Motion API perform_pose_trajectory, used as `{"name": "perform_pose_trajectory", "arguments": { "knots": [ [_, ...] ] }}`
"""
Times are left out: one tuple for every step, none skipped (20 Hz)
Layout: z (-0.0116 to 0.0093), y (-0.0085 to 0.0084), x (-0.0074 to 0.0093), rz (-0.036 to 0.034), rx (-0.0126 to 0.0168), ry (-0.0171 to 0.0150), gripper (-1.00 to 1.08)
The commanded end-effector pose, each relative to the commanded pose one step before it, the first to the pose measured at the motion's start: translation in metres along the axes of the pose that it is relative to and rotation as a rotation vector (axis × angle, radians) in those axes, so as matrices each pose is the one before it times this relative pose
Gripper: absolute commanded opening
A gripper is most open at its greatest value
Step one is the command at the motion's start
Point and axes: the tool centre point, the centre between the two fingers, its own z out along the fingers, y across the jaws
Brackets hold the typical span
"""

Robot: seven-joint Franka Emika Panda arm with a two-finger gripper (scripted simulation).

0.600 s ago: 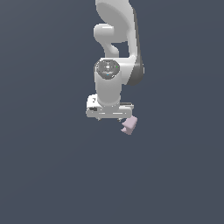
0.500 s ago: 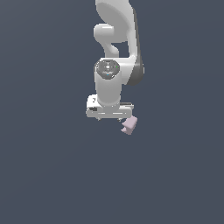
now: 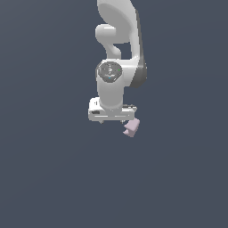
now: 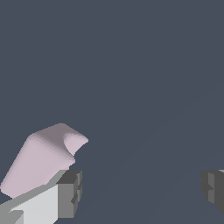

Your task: Pick up the object and move it to a goal position.

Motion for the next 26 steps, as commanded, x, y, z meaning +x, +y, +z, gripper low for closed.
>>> {"name": "perform_pose_trajectory", "arguments": {
  "knots": [
    [0.00003, -0.00030, 0.00000, 0.00061, 0.00006, 0.00006, 1.00],
    [0.00017, -0.00052, -0.00009, 0.00280, -0.00014, 0.00049, 1.00],
    [0.00027, -0.00083, -0.00011, 0.00365, -0.00007, 0.00052, 1.00],
    [0.00034, -0.00104, -0.00014, 0.00467, -0.00006, 0.00064, 1.00],
    [0.00041, -0.00126, -0.00018, 0.00566, -0.00009, 0.00079, 1.00],
    [0.00047, -0.00143, -0.00023, 0.00669, -0.00013, 0.00098, 1.00],
    [0.00053, -0.00163, -0.00028, 0.00766, -0.00015, 0.00114, 1.00],
    [0.00059, -0.00181, -0.00034, 0.00864, -0.00017, 0.00130, 1.00],
    [0.00065, -0.00198, -0.00040, 0.00952, -0.00017, 0.00144, 1.00],
    [0.00071, -0.00216, -0.00047, 0.01041, -0.00015, 0.00157, 1.00],
    [0.00078, -0.00236, -0.00055, 0.01139, -0.00013, 0.00171, 1.00],
    [0.00084, -0.00255, -0.00064, 0.01229, -0.00011, 0.00184, 1.00],
    [0.00090, -0.00273, -0.00074, 0.01329, -0.00008, 0.00199, 1.00],
    [0.00096, -0.00290, -0.00086, 0.01428, -0.00005, 0.00215, 1.00],
    [0.00102, -0.00307, -0.00098, 0.01527, 0.00000, 0.00230, 1.00],
    [0.00108, -0.00325, -0.00112, 0.01626, 0.00006, 0.00244, 1.00],
    [0.00114, -0.00341, -0.00128, 0.01727, 0.00013, 0.00259, 1.00],
    [0.00120, -0.00356, -0.00144, 0.01828, 0.00021, 0.00274, 1.00],
    [0.00125, -0.00369, -0.00162, 0.01930, 0.00030, 0.00289, 1.00],
    [0.00127, -0.00372, -0.00177, 0.01973, 0.00039, 0.00294, 1.00],
    [0.00126, -0.00365, -0.00187, 0.01974, 0.00048, 0.00293, 1.00],
    [0.00124, -0.00359, -0.00198, 0.01974, 0.00056, 0.00292, 1.00],
    [0.00123, -0.00352, -0.00208, 0.01975, 0.00064, 0.00290, 1.00],
    [0.00122, -0.00344, -0.00218, 0.01977, 0.00073, 0.00288, 1.00],
    [0.00121, -0.00336, -0.00228, 0.01978, 0.00081, 0.00286, 1.00],
    [0.00120, -0.00328, -0.00237, 0.01978, 0.00089, 0.00284, 1.00]
  ]
}}
